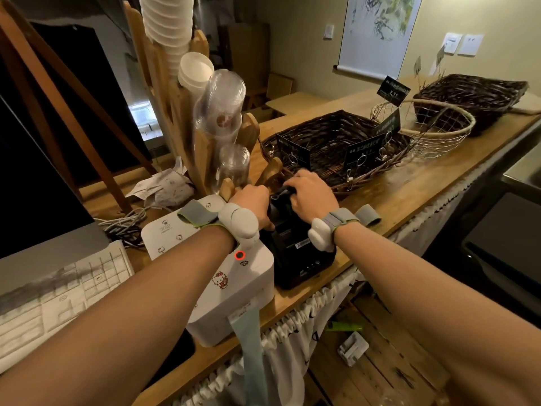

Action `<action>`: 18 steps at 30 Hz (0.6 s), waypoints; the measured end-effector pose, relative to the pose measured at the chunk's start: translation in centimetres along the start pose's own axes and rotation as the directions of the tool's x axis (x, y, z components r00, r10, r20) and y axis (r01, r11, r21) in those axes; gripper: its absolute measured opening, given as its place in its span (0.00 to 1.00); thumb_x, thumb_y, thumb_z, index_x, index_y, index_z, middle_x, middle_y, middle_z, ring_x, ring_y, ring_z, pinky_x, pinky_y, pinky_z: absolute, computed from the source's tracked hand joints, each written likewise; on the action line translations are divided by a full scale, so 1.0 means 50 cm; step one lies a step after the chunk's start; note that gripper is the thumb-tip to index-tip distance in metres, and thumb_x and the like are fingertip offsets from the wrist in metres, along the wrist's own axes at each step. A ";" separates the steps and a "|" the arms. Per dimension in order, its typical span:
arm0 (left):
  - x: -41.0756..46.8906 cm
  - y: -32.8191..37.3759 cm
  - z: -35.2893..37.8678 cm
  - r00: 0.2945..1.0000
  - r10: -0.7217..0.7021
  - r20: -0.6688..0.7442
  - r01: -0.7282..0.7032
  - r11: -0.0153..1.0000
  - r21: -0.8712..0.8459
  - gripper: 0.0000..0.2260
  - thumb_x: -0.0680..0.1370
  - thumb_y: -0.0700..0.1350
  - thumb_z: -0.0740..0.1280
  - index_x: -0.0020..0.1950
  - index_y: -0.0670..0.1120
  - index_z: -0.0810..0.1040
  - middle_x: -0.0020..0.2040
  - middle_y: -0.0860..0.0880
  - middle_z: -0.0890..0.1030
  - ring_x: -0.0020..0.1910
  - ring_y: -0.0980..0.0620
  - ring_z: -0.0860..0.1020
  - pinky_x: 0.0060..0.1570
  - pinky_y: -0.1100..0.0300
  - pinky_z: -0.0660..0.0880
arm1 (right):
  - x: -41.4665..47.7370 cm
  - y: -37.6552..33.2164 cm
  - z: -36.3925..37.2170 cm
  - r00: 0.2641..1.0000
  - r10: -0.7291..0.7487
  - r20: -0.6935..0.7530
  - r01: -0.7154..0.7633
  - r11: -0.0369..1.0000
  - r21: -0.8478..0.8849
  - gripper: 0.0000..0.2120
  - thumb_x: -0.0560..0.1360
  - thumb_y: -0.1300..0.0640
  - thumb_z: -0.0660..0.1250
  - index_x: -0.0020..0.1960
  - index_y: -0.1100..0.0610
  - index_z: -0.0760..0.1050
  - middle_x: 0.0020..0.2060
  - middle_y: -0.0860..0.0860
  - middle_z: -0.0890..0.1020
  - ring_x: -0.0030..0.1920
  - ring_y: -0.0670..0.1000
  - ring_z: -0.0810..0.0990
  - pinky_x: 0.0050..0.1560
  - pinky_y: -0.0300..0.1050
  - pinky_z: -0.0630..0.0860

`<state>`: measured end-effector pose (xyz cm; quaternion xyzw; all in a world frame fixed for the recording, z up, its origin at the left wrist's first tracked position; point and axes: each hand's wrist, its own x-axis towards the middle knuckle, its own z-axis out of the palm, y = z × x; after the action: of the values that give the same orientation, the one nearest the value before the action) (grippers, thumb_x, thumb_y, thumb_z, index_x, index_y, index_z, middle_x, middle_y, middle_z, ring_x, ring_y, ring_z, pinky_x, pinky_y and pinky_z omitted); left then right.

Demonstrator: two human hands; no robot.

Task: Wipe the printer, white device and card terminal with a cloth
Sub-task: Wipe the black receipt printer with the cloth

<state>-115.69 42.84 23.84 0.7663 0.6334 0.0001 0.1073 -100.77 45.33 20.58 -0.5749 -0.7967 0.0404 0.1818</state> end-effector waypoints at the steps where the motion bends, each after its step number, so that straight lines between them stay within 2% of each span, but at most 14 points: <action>1: 0.000 0.000 -0.002 1.000 -0.003 0.000 0.003 1.000 -0.004 0.19 0.68 0.50 0.77 0.52 0.41 0.79 0.47 0.44 0.82 0.44 0.46 0.81 0.43 0.53 0.81 | -0.006 0.009 -0.003 1.000 0.010 0.020 -0.010 1.000 0.009 0.16 0.75 0.59 0.61 0.62 0.54 0.75 0.57 0.55 0.74 0.58 0.57 0.73 0.56 0.53 0.74; 4: -0.001 -0.004 0.001 1.000 0.005 -0.018 -0.005 1.000 -0.030 0.25 0.67 0.49 0.78 0.59 0.42 0.75 0.52 0.44 0.81 0.49 0.45 0.80 0.49 0.51 0.80 | -0.036 0.042 0.003 0.999 0.014 0.042 -0.014 1.000 -0.004 0.13 0.75 0.60 0.61 0.58 0.55 0.76 0.52 0.54 0.76 0.52 0.58 0.76 0.50 0.52 0.75; 7: -0.002 -0.005 0.009 0.999 -0.004 -0.044 -0.001 0.994 -0.112 0.32 0.66 0.47 0.79 0.63 0.45 0.66 0.55 0.44 0.79 0.53 0.44 0.79 0.51 0.50 0.78 | -0.021 0.008 0.013 0.999 0.039 -0.017 -0.038 0.999 0.035 0.16 0.74 0.62 0.61 0.60 0.55 0.75 0.55 0.55 0.77 0.54 0.59 0.77 0.50 0.52 0.74; 9: -0.005 -0.004 0.011 0.999 -0.013 -0.044 0.007 0.989 -0.145 0.32 0.65 0.46 0.79 0.62 0.46 0.64 0.54 0.44 0.79 0.51 0.44 0.79 0.50 0.50 0.78 | -0.012 0.006 0.014 0.995 0.095 0.005 -0.095 0.993 0.069 0.18 0.74 0.63 0.61 0.63 0.55 0.74 0.57 0.55 0.78 0.56 0.58 0.77 0.52 0.52 0.75; 12: -0.010 -0.006 0.012 0.998 -0.020 -0.058 0.010 0.986 -0.167 0.31 0.65 0.46 0.79 0.60 0.46 0.64 0.54 0.44 0.79 0.50 0.44 0.79 0.49 0.50 0.78 | -0.030 0.027 0.014 0.990 0.140 -0.011 -0.137 0.979 0.153 0.15 0.74 0.62 0.60 0.59 0.54 0.75 0.50 0.55 0.82 0.52 0.58 0.80 0.51 0.52 0.78; 16: -0.015 -0.003 0.011 0.997 -0.027 -0.076 0.014 0.985 -0.169 0.32 0.65 0.46 0.79 0.59 0.45 0.64 0.54 0.43 0.79 0.51 0.42 0.79 0.50 0.48 0.78 | -0.024 -0.008 0.018 1.000 -0.001 0.027 -0.004 0.984 0.181 0.16 0.74 0.61 0.60 0.60 0.53 0.75 0.54 0.53 0.81 0.54 0.56 0.79 0.56 0.54 0.77; 18: -0.015 -0.001 0.008 0.997 -0.044 -0.068 0.032 0.985 -0.170 0.32 0.64 0.46 0.80 0.60 0.45 0.63 0.55 0.43 0.79 0.51 0.42 0.79 0.51 0.47 0.78 | -0.009 -0.005 0.013 0.997 0.075 0.032 -0.079 0.982 0.171 0.17 0.74 0.62 0.59 0.62 0.53 0.73 0.55 0.55 0.81 0.55 0.58 0.79 0.56 0.54 0.77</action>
<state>-115.83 42.03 23.54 0.7417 0.6492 0.0790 0.1491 -101.06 44.92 19.93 -0.5869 -0.7696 0.1234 0.2192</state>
